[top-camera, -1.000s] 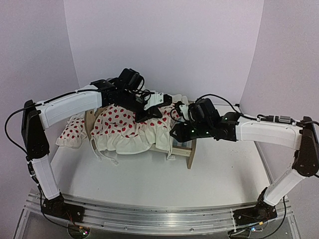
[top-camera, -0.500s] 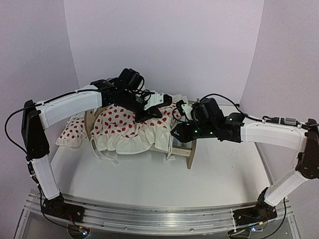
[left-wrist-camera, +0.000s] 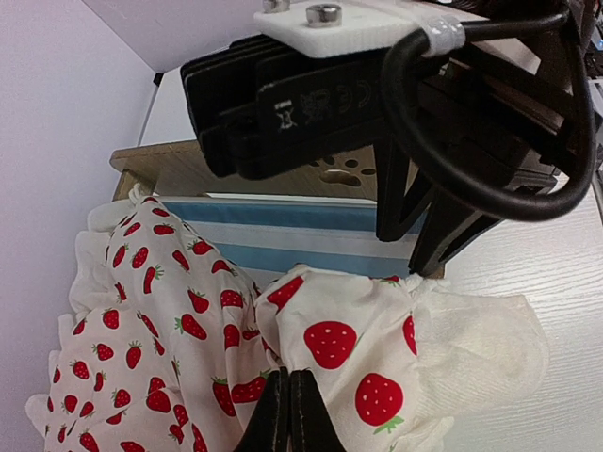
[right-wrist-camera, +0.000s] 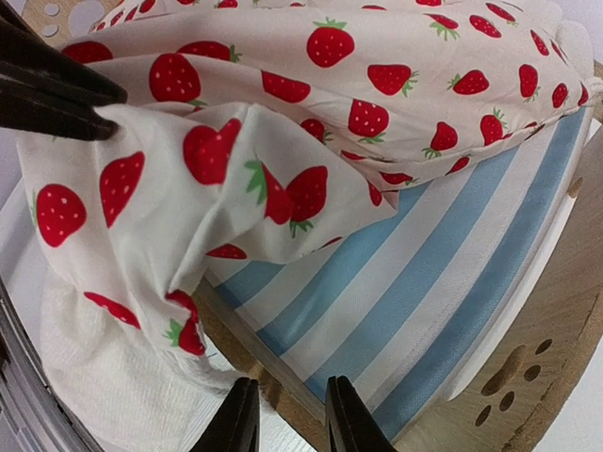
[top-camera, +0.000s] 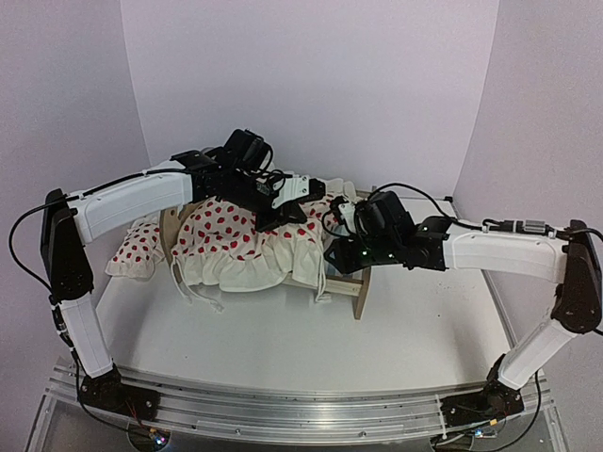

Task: Set up the pet bed

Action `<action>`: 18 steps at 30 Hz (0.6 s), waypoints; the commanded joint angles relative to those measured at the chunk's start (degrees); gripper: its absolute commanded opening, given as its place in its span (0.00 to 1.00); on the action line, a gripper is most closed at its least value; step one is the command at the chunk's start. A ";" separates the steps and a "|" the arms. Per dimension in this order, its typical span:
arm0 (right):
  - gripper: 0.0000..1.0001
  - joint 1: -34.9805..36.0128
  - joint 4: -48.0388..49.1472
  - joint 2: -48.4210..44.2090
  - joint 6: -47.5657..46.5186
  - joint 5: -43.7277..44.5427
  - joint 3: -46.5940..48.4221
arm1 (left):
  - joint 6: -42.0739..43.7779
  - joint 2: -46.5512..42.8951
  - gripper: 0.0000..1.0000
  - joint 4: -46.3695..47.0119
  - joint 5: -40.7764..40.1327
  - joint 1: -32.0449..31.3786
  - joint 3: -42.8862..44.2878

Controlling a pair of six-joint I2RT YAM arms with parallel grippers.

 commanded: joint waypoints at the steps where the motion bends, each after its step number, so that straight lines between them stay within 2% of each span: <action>1: 0.24 -0.18 0.88 0.56 0.14 -1.60 1.99 | 0.90 -2.58 0.00 1.93 0.21 0.25 0.46; 9: 0.24 -0.25 0.83 -2.41 -1.75 -7.04 0.69 | 0.91 -2.78 0.00 2.10 0.00 0.30 0.31; 18: 0.20 -0.28 0.11 -1.01 -0.18 -6.27 -0.37 | 0.90 -3.15 0.00 2.28 -0.11 0.23 0.24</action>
